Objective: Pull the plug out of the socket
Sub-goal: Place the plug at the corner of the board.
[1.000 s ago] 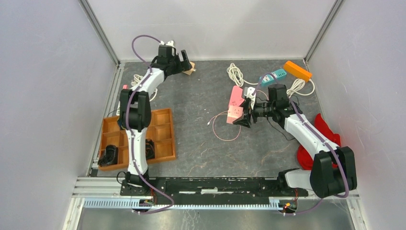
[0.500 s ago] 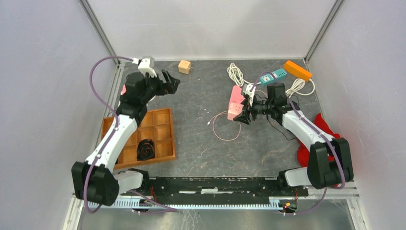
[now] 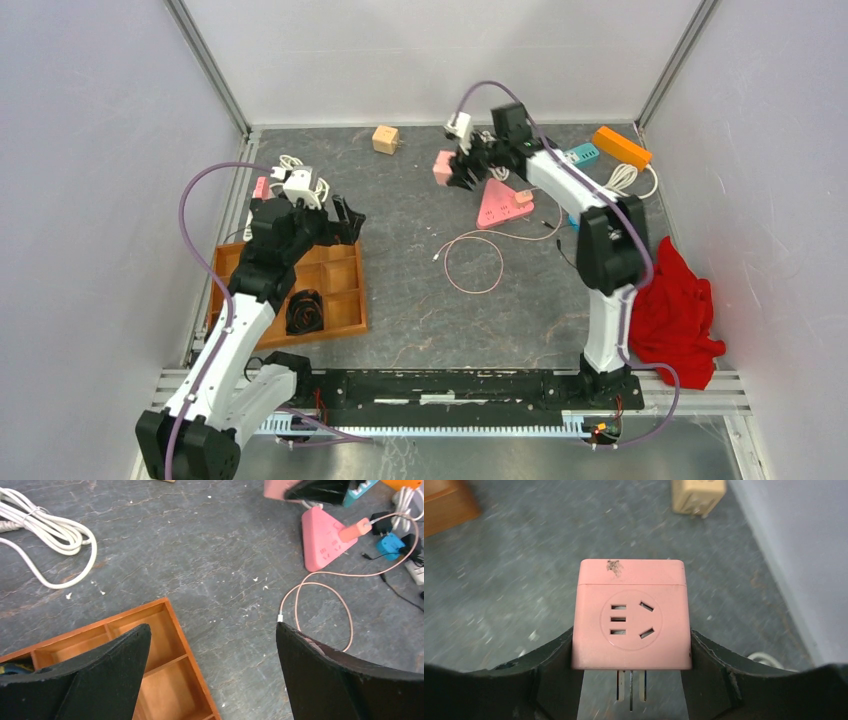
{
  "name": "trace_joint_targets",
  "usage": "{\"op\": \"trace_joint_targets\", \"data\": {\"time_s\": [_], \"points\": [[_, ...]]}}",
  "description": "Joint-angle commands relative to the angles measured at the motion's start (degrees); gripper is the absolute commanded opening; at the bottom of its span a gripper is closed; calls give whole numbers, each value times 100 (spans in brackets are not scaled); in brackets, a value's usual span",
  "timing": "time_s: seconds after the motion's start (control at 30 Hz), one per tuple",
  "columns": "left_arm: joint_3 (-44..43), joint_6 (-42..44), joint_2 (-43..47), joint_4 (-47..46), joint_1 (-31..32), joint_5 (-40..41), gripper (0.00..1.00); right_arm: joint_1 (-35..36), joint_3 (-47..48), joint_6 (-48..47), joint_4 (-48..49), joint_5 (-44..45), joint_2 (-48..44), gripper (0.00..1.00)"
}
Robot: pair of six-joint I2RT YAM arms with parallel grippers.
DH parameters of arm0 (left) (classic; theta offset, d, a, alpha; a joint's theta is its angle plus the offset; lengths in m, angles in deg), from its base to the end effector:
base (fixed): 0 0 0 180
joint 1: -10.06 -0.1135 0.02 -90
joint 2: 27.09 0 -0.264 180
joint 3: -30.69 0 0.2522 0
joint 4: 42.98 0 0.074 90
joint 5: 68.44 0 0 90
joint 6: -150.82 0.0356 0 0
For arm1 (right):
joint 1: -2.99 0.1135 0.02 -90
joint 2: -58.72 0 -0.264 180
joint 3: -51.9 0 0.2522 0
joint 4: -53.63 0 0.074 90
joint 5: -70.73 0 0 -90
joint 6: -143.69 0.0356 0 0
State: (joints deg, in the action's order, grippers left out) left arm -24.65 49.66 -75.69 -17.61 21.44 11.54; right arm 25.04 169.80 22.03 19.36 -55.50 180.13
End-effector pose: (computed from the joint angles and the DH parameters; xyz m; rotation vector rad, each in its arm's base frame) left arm 0.1941 -0.0454 0.3063 0.1239 1.9101 -0.4324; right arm 0.4467 0.2036 0.2604 -1.2607 1.7374 0.6039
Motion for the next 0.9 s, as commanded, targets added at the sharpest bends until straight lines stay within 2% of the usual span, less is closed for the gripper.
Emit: {"op": "trace_joint_targets", "data": {"time_s": [0.0, 0.2, 0.37, 0.53, 0.87], "points": [[52, 442, 136, 142, -4, 195, 100, 274, 618, 716, 801, 971, 634, 4], [9, 445, 37, 195, -4, 95, 100, 550, 1490, 1144, 1159, 2010, 1481, 11], [3, 495, -49, 224, -4, 199, 100, 557, 1550, 952, 1733, 2374, 1806, 23], [-2, 608, -125, 294, -12, 457, 100, 552, 2251, 629, 2243, 2470, 2354, 28], [11, 720, -312, 333, -15, 709, 100, 554, 3028, 405, 2893, 2336, 3208, 50]]}}
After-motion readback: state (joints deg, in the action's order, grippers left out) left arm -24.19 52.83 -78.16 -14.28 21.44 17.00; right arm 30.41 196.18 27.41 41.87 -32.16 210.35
